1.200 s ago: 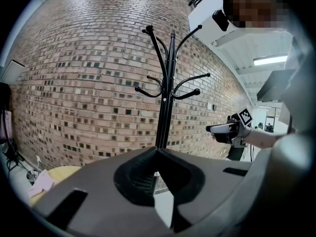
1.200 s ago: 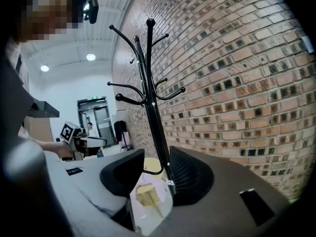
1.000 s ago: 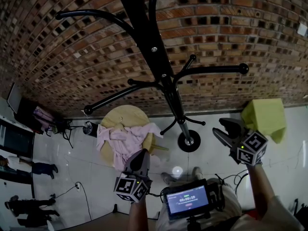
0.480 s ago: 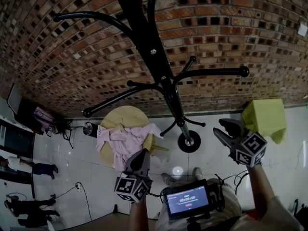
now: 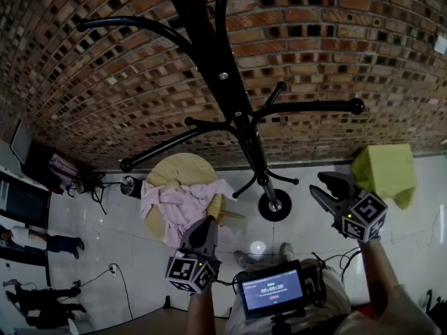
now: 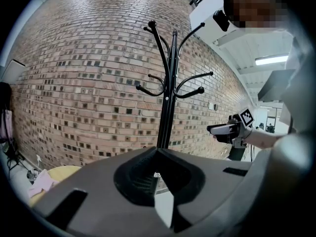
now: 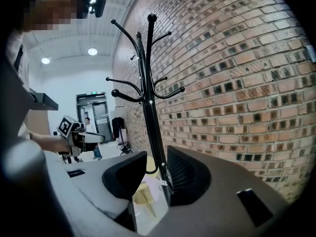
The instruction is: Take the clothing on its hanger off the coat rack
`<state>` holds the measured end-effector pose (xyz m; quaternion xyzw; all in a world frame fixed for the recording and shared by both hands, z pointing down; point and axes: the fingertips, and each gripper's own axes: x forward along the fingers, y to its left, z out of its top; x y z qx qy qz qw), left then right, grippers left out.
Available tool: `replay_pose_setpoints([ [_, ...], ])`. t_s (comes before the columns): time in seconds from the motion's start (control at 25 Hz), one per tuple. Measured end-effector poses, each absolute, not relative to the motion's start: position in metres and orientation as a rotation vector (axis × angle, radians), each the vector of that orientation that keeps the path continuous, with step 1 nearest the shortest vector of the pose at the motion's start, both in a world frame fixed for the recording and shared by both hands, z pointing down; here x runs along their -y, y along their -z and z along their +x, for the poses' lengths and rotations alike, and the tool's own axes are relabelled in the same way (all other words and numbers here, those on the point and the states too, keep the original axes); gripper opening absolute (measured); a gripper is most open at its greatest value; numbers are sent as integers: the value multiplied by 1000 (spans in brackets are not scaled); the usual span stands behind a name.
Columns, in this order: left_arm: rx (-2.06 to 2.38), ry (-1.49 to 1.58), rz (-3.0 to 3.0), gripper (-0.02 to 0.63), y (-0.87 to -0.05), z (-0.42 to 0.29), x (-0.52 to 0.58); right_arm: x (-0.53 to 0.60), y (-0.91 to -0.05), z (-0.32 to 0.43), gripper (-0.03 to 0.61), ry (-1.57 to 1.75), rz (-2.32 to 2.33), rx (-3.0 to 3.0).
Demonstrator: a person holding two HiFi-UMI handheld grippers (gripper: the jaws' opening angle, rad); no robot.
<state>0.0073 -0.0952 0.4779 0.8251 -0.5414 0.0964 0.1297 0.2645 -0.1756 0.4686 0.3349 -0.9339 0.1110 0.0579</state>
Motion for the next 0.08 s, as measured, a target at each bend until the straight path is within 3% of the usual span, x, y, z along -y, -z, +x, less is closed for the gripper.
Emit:
replay_pose_setpoints([
  [0.08,1571,-280,2397,-15,-479,9,97,177,-466,264,121,-331,1015,2832],
])
